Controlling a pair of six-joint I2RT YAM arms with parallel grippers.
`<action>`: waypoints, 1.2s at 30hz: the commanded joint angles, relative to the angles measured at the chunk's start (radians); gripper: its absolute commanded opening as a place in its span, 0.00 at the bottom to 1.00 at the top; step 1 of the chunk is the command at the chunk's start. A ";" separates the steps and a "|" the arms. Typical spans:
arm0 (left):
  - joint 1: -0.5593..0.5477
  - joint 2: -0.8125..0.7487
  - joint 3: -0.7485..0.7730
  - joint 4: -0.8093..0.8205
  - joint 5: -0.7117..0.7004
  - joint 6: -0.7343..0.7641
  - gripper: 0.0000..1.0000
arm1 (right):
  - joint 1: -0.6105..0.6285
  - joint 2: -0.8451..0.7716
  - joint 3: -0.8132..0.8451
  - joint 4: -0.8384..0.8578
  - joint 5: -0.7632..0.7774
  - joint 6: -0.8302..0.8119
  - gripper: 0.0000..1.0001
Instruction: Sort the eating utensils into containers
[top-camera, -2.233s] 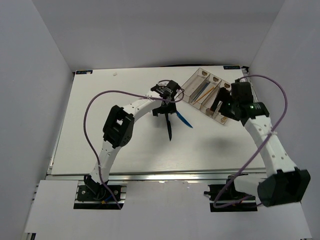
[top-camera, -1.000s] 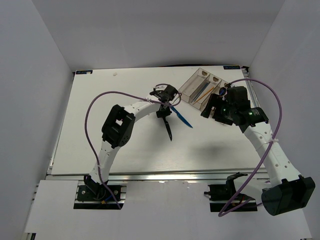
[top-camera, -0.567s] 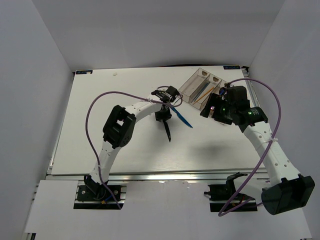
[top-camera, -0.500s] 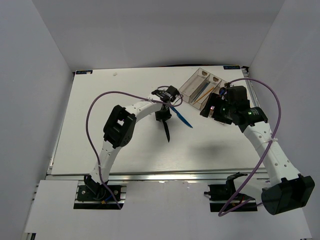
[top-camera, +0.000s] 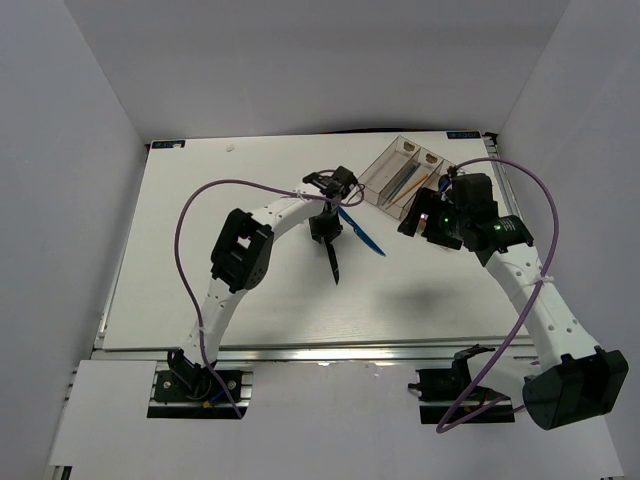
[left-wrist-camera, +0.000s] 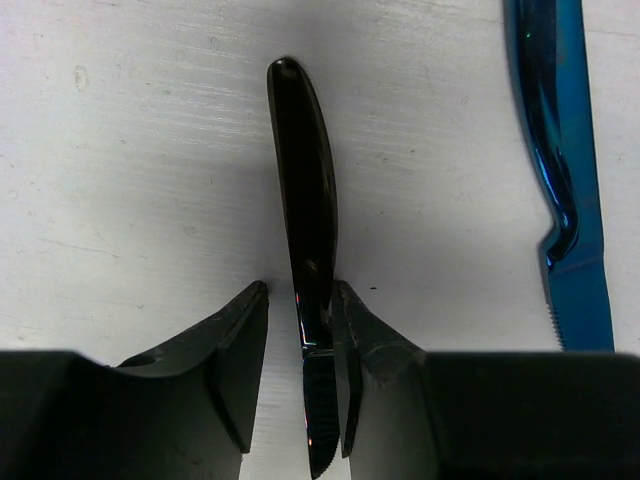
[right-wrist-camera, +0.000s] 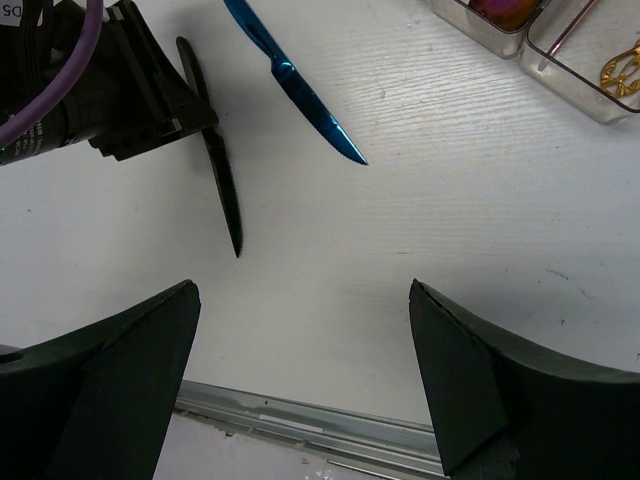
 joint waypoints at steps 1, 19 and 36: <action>0.023 0.155 -0.074 -0.085 -0.005 0.025 0.43 | 0.003 0.001 0.003 0.031 -0.027 -0.018 0.89; 0.073 0.210 0.067 -0.058 0.005 0.055 0.48 | 0.006 0.013 0.006 0.027 -0.041 -0.015 0.88; 0.092 0.233 0.116 -0.030 0.002 0.028 0.48 | 0.009 0.030 0.021 0.013 -0.041 -0.015 0.88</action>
